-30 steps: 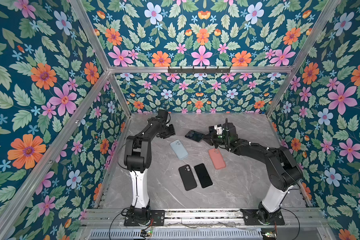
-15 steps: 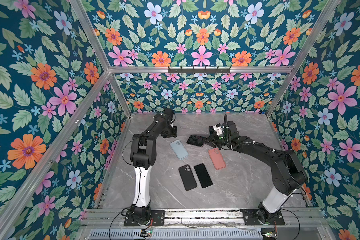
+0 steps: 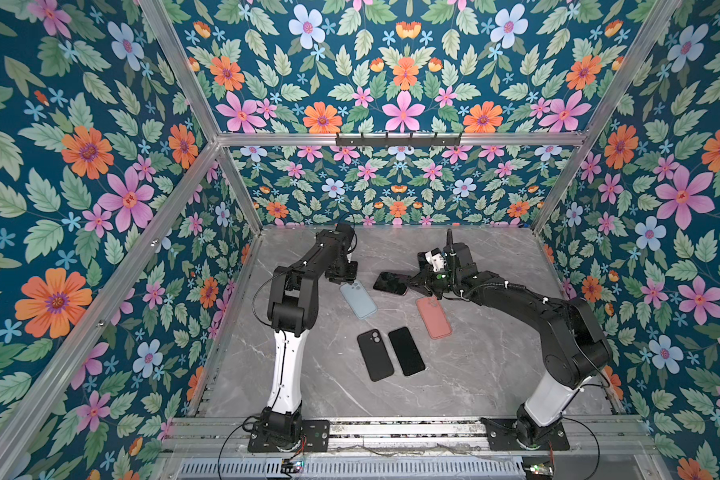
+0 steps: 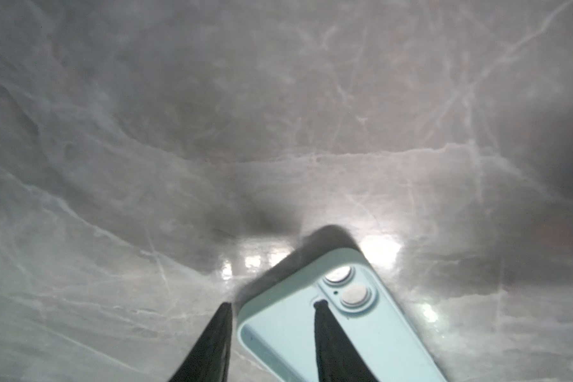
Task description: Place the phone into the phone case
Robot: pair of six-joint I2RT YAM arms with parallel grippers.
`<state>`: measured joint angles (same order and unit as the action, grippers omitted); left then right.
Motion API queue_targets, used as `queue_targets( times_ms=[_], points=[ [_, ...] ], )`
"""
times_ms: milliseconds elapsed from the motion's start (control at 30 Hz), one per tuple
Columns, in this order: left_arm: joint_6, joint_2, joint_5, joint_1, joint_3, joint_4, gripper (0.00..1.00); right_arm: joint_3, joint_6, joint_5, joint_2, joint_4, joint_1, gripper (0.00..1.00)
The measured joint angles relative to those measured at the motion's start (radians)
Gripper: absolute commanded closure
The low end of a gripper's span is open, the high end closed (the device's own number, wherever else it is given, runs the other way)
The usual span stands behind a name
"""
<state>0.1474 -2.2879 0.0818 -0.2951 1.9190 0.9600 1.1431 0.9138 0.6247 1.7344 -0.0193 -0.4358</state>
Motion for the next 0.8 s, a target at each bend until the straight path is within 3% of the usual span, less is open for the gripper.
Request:
queue_targets(
  times_ms=[100,433,800],
  points=[
    [0.001,-0.004,-0.004,0.000,-0.004,0.002,0.69,0.000,0.000,0.000,0.000,0.000,0.000,1.00],
    [0.011,0.018,-0.028,0.000,-0.052,0.005,0.79,0.010,-0.005,-0.003,-0.007,0.026,-0.013,1.00],
    [0.088,0.114,-0.010,0.000,-0.224,-0.053,0.80,0.066,-0.063,0.072,0.018,0.095,-0.014,1.00]
  ],
)
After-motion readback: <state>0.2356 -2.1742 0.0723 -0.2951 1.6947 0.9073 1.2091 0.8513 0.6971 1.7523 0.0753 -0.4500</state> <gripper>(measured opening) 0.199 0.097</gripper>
